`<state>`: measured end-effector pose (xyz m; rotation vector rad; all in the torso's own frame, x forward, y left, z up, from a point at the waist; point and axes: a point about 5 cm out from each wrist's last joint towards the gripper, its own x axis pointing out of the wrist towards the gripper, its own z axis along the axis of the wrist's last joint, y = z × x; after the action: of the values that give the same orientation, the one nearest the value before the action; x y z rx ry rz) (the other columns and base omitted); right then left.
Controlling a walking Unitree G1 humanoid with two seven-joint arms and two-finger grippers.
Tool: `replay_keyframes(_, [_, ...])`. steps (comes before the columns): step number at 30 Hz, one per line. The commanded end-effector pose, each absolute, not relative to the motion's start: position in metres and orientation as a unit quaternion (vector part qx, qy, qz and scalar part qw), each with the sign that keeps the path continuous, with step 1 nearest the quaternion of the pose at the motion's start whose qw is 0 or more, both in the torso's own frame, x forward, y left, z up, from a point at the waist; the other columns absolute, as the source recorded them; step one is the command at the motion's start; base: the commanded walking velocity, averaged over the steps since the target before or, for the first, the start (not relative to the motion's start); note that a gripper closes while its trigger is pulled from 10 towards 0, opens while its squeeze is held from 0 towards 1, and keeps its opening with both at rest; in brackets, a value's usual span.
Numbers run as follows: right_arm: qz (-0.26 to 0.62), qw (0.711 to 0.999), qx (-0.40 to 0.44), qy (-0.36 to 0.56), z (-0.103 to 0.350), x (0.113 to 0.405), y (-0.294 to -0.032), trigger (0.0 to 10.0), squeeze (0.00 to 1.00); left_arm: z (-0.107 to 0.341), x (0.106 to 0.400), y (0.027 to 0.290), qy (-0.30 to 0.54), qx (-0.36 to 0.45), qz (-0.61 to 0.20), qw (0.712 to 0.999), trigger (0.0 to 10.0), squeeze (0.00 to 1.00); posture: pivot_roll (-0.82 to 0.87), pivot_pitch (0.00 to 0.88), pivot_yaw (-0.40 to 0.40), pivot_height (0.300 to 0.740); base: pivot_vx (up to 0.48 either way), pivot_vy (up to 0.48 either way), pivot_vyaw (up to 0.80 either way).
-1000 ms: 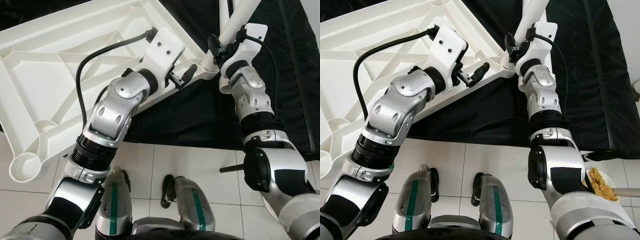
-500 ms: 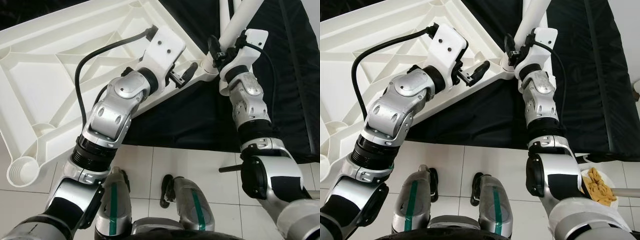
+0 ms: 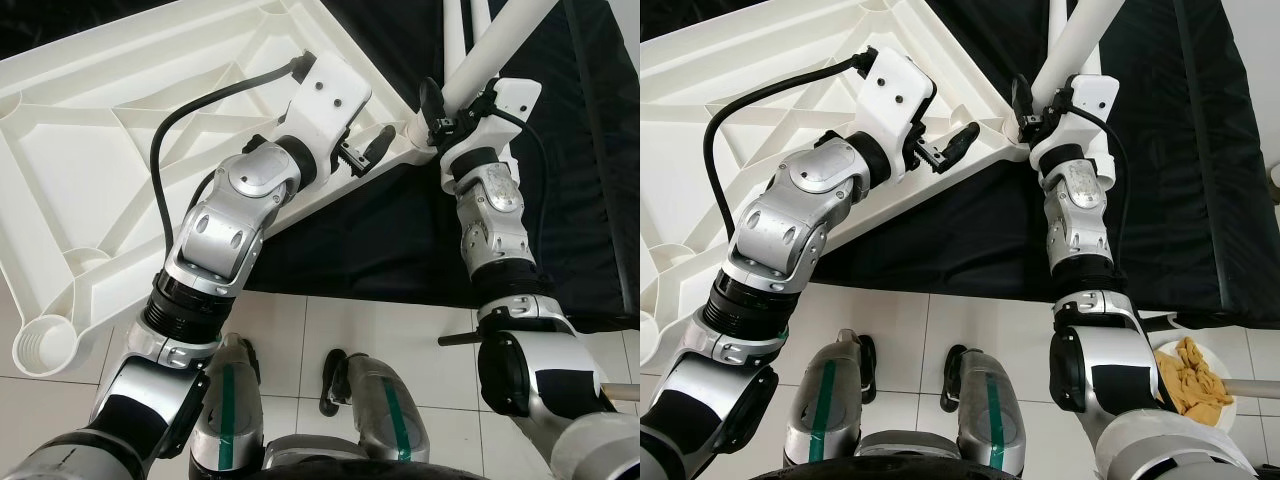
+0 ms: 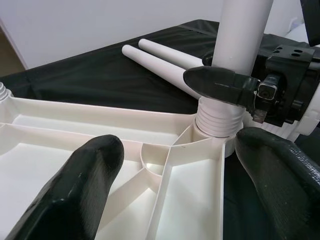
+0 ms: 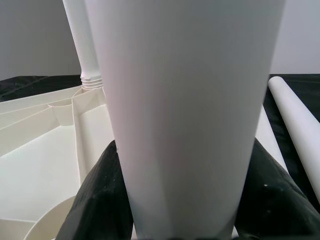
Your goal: Building children table
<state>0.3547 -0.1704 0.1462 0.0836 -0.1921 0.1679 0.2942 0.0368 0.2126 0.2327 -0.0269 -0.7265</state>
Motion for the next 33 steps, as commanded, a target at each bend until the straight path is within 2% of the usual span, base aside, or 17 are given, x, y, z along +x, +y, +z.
replay_keyframes(1, [0.068,0.996,0.049,0.013,0.098,0.342,-0.174,10.0,0.00,0.210,0.294,0.037,-0.007,0.110,-0.343,0.933,10.0,0.00,0.12,0.103,-0.077,0.740,0.000,0.000,0.00])
replay_keyframes(15, [0.097,0.994,0.011,0.054,0.124,0.371,-0.171,10.0,0.00,0.212,0.295,0.037,-0.010,0.110,-0.340,0.934,10.0,0.00,0.12,0.100,-0.079,0.740,0.000,0.000,0.00])
replay_keyframes(26, [0.098,0.993,0.011,0.058,0.118,0.368,-0.167,10.0,0.00,0.212,0.294,0.038,-0.010,0.109,-0.336,0.935,10.0,0.00,0.12,0.103,-0.083,0.740,0.000,0.000,0.00])
replay_keyframes(33, [0.045,0.998,0.031,0.044,0.118,0.367,-0.168,10.0,0.00,0.212,0.294,0.038,-0.009,0.108,-0.337,0.935,10.0,0.00,0.12,0.105,-0.082,0.740,0.000,0.000,0.00])
